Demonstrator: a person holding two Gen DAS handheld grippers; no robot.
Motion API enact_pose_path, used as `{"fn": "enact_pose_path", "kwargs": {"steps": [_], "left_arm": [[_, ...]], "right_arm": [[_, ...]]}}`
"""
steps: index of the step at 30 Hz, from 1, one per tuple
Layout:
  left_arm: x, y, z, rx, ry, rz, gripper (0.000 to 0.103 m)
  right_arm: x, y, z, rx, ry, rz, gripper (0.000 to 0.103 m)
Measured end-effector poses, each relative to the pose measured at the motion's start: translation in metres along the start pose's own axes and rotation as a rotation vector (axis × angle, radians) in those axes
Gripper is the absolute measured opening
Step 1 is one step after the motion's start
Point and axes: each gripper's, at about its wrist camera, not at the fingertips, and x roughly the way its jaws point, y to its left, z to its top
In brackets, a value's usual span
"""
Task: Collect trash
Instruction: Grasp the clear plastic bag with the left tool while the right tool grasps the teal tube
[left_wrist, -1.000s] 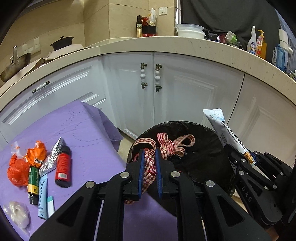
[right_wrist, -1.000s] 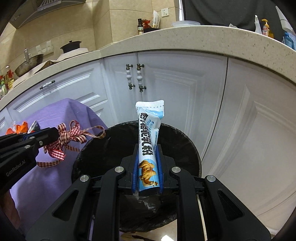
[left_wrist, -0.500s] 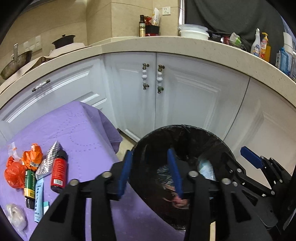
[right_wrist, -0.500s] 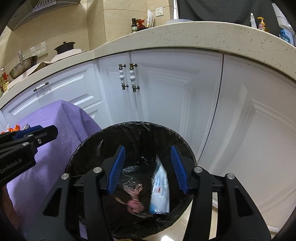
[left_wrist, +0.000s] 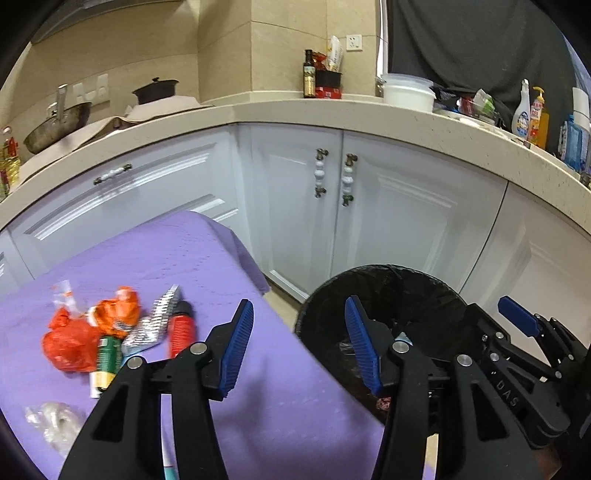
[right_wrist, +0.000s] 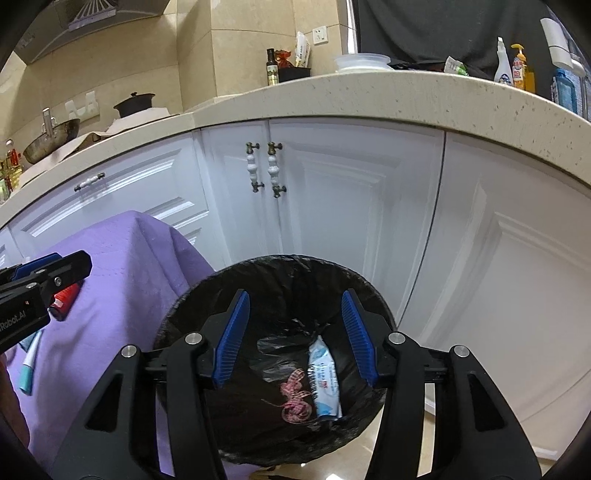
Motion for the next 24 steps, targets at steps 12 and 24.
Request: {"fn": "enact_pose_path", "kwargs": {"steps": [12,24], "left_arm": [[-0.042,0.068,-0.028,-0.056,-0.006,0.105,0.052],[-0.085,0.150,-0.076,-0.138,0.001,0.280,0.054]], "right_arm": [[-0.029,0.079,-0.007,-0.064,0.009,0.151,0.051],[-0.056,0.169,-0.029,-0.172,0.042,0.312,0.051]]}}
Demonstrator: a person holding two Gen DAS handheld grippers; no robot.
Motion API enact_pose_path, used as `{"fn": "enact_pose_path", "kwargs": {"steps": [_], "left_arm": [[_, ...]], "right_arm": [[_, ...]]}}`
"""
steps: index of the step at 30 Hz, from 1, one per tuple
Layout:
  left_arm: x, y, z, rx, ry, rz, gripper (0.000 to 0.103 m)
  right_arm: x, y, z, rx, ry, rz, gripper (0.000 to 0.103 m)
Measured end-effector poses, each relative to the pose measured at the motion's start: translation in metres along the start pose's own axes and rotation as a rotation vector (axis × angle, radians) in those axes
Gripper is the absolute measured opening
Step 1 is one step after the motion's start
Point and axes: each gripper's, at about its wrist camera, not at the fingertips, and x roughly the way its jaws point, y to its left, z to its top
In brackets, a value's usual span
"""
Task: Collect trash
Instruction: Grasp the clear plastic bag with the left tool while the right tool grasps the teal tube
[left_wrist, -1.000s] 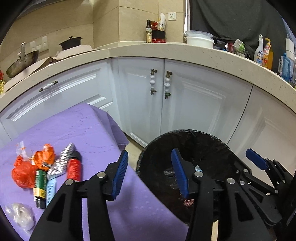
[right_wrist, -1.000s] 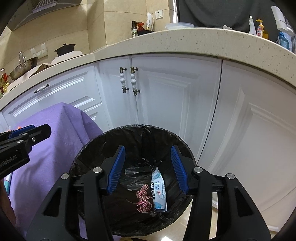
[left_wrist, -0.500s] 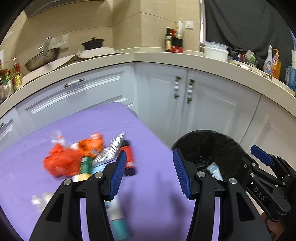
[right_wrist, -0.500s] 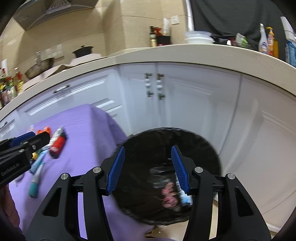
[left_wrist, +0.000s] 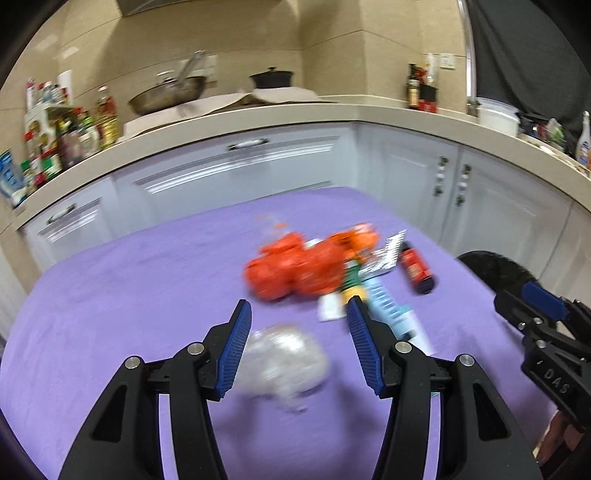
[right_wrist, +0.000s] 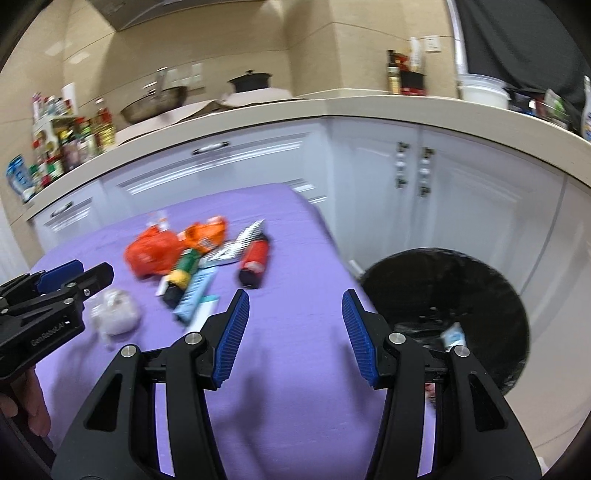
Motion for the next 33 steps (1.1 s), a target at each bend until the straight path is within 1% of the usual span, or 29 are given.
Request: {"fn": "enact_pose_path", "kwargs": {"steps": [8,11,12,15,17,18,19,20,22,24,33], "left_arm": [[-0.001,0.045,-0.022,-0.065,0.044,0.052,0.054],[-0.002,0.057,-0.024,-0.098,0.054,0.047,0.054],[-0.003,0.060,-0.024,-0.106,0.052,0.047,0.056],[-0.004,0.064,-0.024,-0.109,0.053,0.046,0.058],[-0.003,0.065,-0.025,-0.113,0.061,0.035,0.058],[-0.002,0.064,-0.026,-0.114,0.067,0.027,0.059],[-0.002,0.063,-0.026,-0.114,0.071,0.018,0.059],[-0.002,0.061,-0.027,-0.114,0.075,0.008,0.060],[-0.002,0.058,-0.027,-0.107,0.075,-0.004,0.062],[-0.002,0.054,-0.027,-0.098,0.075,-0.017,0.065],[0.009,0.031,-0.022,-0.078,0.098,-0.063,0.068]], "right_arm": [[0.008,0.048,-0.012,-0.073,0.053,0.068,0.051],[0.014,0.058,-0.017,-0.093,0.081,0.070,0.051],[0.016,0.060,-0.018,-0.096,0.090,0.069,0.051],[0.020,0.064,-0.020,-0.117,0.124,0.061,0.049],[0.024,0.068,-0.021,-0.127,0.147,0.053,0.047],[0.027,0.069,-0.022,-0.131,0.170,0.056,0.041],[0.029,0.069,-0.023,-0.133,0.185,0.057,0.038],[0.032,0.069,-0.024,-0.135,0.206,0.060,0.037],[0.035,0.069,-0.026,-0.140,0.228,0.063,0.026],[0.034,0.068,-0.026,-0.144,0.230,0.062,0.016],[0.027,0.052,-0.027,-0.108,0.213,0.059,0.014]]}}
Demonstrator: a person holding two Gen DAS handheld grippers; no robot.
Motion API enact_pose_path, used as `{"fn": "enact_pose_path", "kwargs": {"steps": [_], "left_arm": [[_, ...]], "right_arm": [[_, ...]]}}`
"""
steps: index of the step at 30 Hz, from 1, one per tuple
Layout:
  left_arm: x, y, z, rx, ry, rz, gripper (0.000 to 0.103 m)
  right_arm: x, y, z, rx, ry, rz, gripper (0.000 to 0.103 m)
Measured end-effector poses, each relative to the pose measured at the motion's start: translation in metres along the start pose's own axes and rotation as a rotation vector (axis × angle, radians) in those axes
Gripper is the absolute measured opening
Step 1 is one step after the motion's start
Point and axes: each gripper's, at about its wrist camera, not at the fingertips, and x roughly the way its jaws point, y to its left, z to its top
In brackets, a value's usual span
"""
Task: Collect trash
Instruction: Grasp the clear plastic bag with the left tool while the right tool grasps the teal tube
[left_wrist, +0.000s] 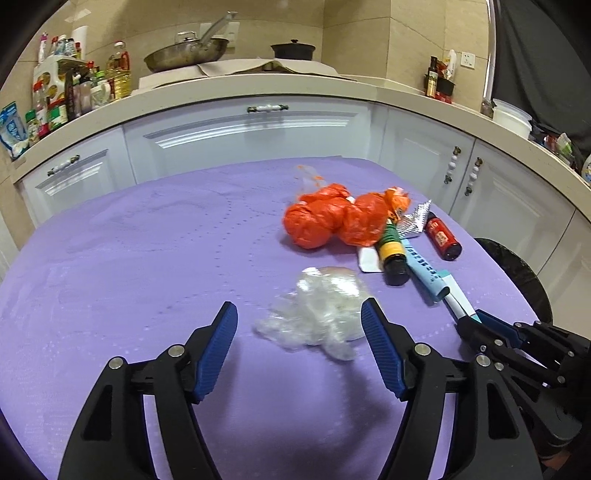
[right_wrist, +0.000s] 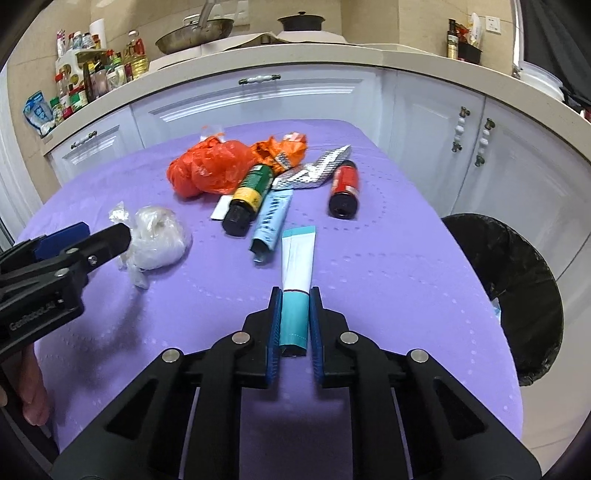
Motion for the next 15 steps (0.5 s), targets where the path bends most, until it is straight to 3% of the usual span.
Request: {"fn": "enact_pose_path", "kwargs": {"steps": [7,11,13,15], "left_arm": [[0.012,-0.016,0.004,0.024,0.028,0.005,0.068],[0.013,-0.022,0.005,0.045,0.035,-0.005,0.049],[0.012,-0.025,0.004,0.060,0.027,0.002,0.046],[0.010,-0.026,0.003,0.071,0.019,0.000,0.034]], "right_arm": [[-0.007,-0.019,-0.002,0.037,-0.026,-0.005,0.014],[-0.008,-0.026,-0.003,0.051,-0.036,-0.002,0.014],[-0.008,-0.029,-0.003,0.057,-0.037,0.003,0.014],[-0.008,-0.031,-0.003,0.062,-0.039,0.007,0.014]]}}
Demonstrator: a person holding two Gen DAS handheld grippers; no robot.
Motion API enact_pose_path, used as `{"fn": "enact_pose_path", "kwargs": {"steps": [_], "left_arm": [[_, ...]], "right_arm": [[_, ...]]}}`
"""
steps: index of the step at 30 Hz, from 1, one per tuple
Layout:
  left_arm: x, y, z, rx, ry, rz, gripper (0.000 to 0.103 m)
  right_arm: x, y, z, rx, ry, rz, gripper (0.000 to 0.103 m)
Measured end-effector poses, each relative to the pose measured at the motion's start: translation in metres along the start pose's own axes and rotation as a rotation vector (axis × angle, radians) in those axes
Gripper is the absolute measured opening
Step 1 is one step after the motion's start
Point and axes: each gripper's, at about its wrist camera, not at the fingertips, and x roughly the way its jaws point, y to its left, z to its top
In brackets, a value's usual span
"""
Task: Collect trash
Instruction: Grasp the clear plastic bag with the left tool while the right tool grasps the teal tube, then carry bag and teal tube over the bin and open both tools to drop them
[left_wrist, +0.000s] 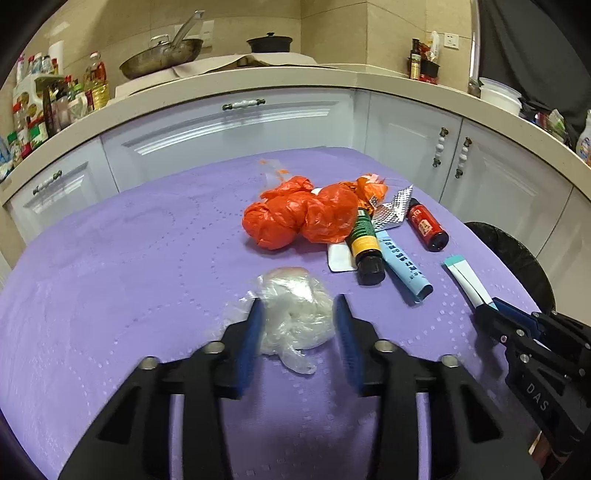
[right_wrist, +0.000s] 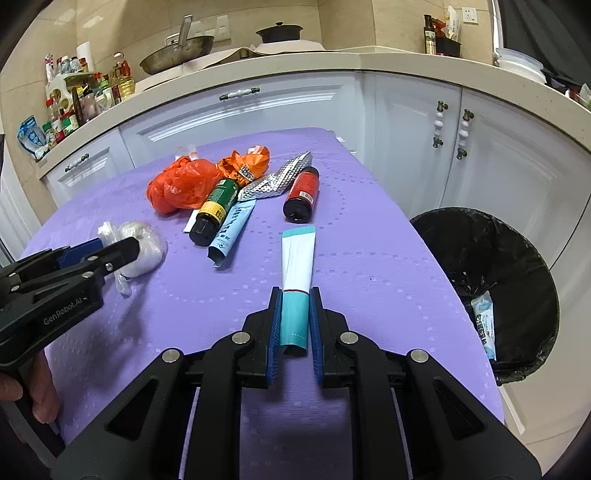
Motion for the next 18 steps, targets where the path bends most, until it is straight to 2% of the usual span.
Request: {"fn": "enact_pose_path", "kwargs": {"steps": [1,2,3,5,11,18], "left_arm": [[-0.001,0.000,0.000,0.003,-0.004,0.004,0.025],[-0.001,0.000,0.000,0.004,-0.003,0.000,0.020],[-0.001,0.001,0.000,0.003,-0.006,-0.003,0.019],[-0.002,0.001,0.000,-0.002,-0.010,-0.007,0.010],[-0.008,0.005,0.000,-0.022,-0.035,-0.013,0.010],[-0.022,0.003,0.001,-0.006,-0.089,0.021,0.010]], "right_arm": [[0.000,0.000,0.000,0.002,-0.001,0.001,0.014],[0.000,-0.001,0.000,0.003,-0.002,0.002,0.014],[0.000,-0.001,0.000,0.004,-0.004,0.002,0.014],[-0.001,-0.002,0.000,0.006,-0.008,0.001,0.014],[-0.003,-0.005,0.000,0.016,-0.022,-0.009,0.014],[-0.012,-0.012,0.004,0.022,-0.056,-0.035,0.014]]}}
